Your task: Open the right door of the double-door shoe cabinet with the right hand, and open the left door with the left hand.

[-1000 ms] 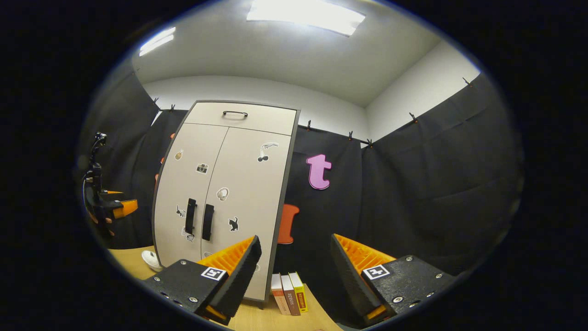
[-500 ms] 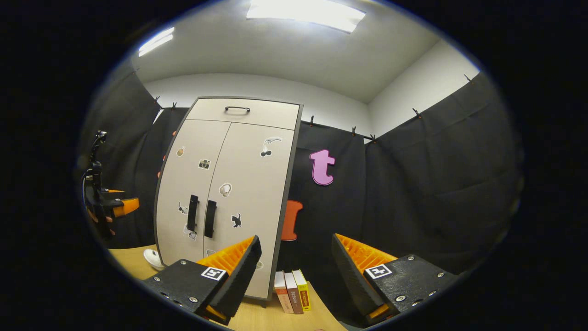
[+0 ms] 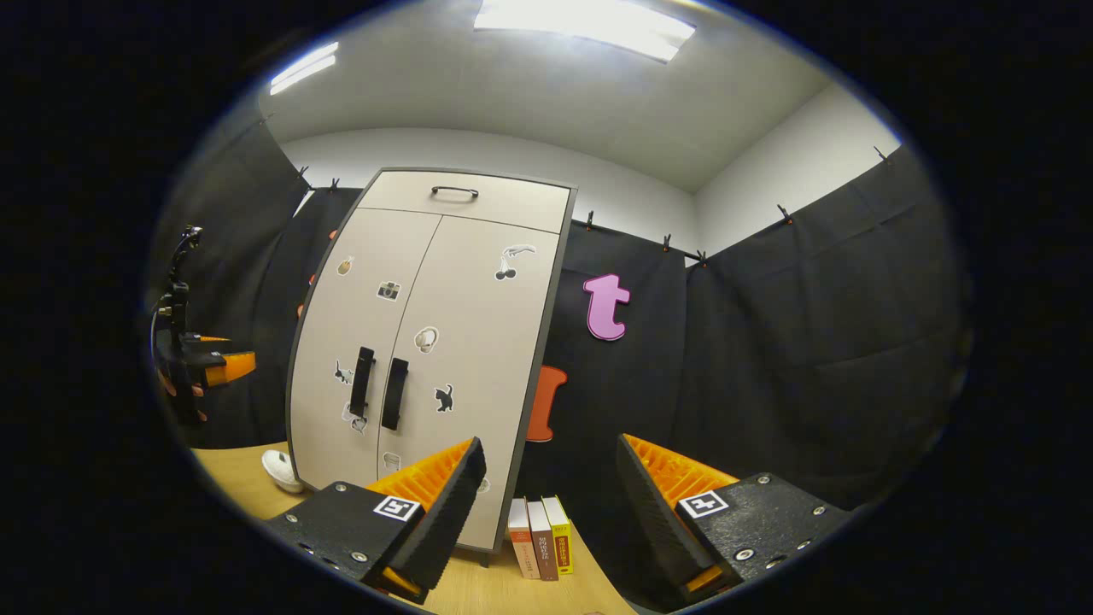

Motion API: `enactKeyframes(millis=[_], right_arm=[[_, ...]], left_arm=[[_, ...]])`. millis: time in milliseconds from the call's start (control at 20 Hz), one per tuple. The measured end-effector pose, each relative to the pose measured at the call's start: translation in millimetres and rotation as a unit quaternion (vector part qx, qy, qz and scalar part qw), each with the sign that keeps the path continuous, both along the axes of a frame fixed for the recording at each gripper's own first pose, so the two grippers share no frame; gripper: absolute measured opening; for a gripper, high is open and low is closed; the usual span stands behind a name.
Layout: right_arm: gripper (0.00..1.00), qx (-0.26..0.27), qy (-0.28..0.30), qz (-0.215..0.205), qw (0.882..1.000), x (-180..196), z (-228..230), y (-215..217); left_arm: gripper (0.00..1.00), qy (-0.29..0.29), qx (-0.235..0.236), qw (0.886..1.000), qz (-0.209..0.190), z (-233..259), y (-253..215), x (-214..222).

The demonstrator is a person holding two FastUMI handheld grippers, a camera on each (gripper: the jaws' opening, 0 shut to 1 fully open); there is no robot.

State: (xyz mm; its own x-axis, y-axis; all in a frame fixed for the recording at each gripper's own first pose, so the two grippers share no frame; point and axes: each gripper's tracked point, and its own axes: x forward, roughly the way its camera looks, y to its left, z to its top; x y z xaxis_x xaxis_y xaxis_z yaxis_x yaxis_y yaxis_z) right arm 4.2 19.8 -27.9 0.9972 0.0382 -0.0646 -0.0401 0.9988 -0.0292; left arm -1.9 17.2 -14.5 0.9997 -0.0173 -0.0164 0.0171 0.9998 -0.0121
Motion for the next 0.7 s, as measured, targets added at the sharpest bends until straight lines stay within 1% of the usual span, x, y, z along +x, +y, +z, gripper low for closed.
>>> enactKeyframes(millis=[150, 300, 450, 700], right_arm=[[0.94, -0.007, 0.002, 0.005, 1.000, -2, -3, 5], [0.94, -0.020, 0.004, -0.004, 1.000, -6, -8, -1], [0.94, -0.010, 0.010, -0.001, 1.000, -6, -14, 5], [0.94, -0.013, 0.015, 0.004, 1.000, 6, -20, 21]], left_arm=[[0.96, 0.001, -0.006, 1.000, -0.004, -4, 2, 3], [0.96, -0.002, -0.006, 1.000, -0.005, -8, 6, 4], [0.96, -0.006, -0.003, 1.000, -0.004, -9, 10, 9], [0.96, -0.002, 0.001, 1.000, -0.010, -19, 17, 15]])
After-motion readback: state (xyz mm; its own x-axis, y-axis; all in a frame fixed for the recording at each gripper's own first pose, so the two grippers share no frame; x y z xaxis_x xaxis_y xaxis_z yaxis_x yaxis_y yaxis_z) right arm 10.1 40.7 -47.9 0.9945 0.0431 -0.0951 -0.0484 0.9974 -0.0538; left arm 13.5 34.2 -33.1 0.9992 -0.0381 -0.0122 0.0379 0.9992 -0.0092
